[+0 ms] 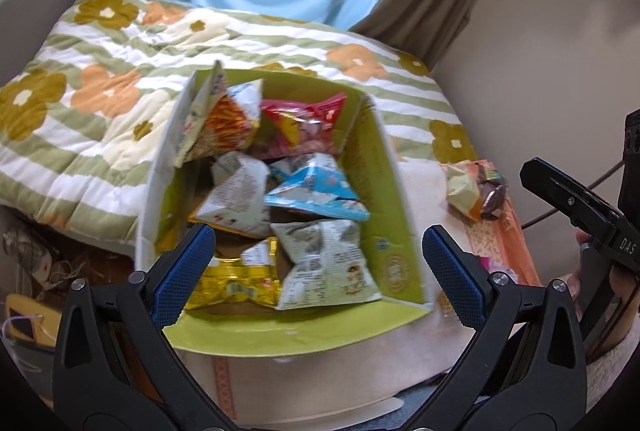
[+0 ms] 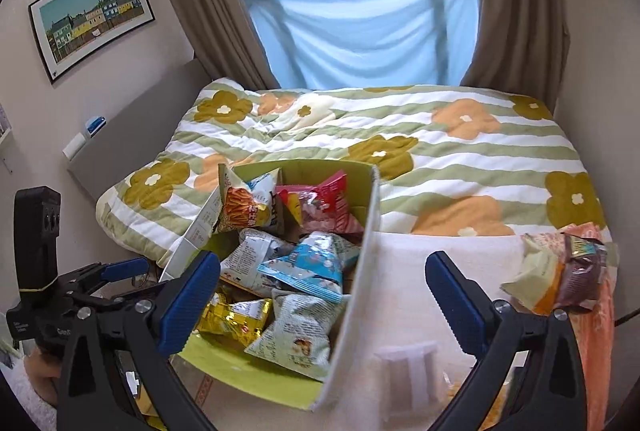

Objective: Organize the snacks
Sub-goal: 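Move both tools back over the white packet and pink bag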

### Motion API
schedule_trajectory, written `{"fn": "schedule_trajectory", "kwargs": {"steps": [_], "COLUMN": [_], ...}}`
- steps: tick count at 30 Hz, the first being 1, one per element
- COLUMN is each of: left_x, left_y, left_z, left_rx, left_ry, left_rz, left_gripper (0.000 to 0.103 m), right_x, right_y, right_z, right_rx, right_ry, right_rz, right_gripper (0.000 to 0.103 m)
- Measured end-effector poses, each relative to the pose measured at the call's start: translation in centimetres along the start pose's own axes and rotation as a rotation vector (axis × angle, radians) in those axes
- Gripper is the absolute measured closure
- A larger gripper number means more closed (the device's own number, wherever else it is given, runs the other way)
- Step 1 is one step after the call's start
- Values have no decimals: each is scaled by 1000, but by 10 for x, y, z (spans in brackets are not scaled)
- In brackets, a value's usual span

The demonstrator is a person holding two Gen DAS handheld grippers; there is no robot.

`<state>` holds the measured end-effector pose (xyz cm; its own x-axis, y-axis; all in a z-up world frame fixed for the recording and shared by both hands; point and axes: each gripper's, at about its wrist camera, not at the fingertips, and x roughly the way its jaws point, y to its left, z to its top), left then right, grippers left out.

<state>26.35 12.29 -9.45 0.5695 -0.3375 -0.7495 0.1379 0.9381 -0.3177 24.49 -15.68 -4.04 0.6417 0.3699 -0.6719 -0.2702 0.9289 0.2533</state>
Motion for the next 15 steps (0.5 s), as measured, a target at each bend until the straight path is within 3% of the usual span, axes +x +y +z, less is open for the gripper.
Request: {"fn": "schedule_trajectory", "kwargs": {"steps": [7, 15], "left_x": [-1, 10], "left_y": [-70, -141], "left_z": [-21, -65], "left_rx": [9, -23], "left_ry": [-14, -11], "left_rz": [-17, 4], "left_gripper": [1, 1], "right_x": [-46, -85], "right_y": [-53, -126], "right_z": [-16, -60], "right_rx": [17, 23], "right_ry": [-6, 45], "right_rz": [-16, -74], "right_gripper": [1, 1]}}
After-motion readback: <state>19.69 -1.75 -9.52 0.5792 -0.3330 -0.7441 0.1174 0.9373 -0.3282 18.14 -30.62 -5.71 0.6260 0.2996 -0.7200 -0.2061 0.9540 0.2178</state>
